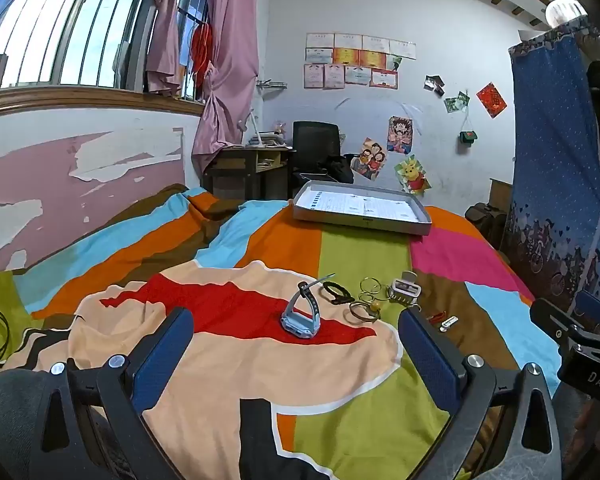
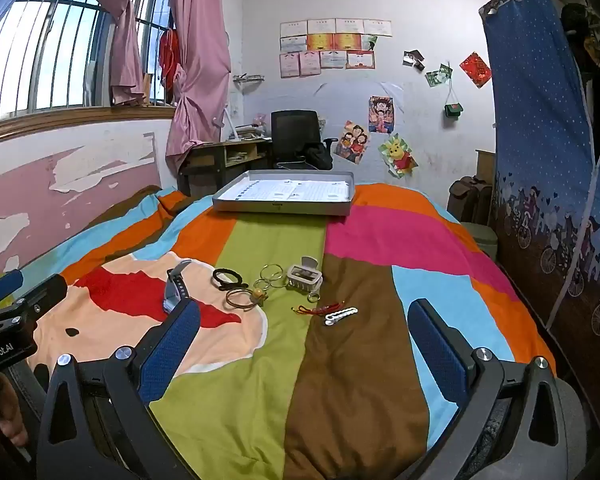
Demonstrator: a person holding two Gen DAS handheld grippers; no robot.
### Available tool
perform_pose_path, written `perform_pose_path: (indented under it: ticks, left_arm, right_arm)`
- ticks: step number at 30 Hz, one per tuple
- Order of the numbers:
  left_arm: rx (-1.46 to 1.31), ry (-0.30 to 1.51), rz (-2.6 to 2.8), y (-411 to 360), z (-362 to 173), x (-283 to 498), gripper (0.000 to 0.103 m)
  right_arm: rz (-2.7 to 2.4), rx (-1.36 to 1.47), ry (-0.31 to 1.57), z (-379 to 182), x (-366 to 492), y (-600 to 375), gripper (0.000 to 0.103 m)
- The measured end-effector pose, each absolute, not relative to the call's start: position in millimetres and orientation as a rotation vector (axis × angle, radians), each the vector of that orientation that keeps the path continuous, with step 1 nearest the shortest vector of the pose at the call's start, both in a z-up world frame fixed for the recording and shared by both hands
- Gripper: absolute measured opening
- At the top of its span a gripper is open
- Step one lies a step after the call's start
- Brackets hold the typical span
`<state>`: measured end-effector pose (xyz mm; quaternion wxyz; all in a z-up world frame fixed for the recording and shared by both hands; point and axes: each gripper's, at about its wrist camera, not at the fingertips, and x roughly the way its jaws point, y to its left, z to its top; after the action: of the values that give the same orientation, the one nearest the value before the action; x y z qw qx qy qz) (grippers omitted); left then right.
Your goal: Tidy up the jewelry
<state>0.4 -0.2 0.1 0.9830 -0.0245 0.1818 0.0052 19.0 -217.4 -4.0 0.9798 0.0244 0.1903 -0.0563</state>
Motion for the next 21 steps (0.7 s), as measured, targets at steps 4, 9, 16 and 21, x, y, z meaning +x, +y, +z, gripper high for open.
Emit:
perform_pose_path:
  ticks: [4, 9, 16, 21]
  left_arm:
    - [-0.059, 0.365, 0.004, 0.9, 0.1, 1.4, 0.103]
    - [-0.063, 0.364, 0.000, 2.0, -0.7, 4.0, 0.103]
    - [-0.054, 0.360, 0.013, -0.1, 0.1, 0.2, 0.103]
    - [-0.054, 0.359, 0.013, -0.2, 0.1, 0.2, 0.103]
  right_arm:
    - [-0.113, 0.050, 0.384, -4.1, 19.2, -217.6, 0.102]
    - [-0.113, 0.051, 0.384, -4.3, 19.4, -217.8, 0.102]
    - [-0.113, 0.052, 0.385, -4.4, 19.2, -217.7, 0.102]
    - [-0.113, 0.052, 0.385, -4.4, 19.0, -217.8, 0.102]
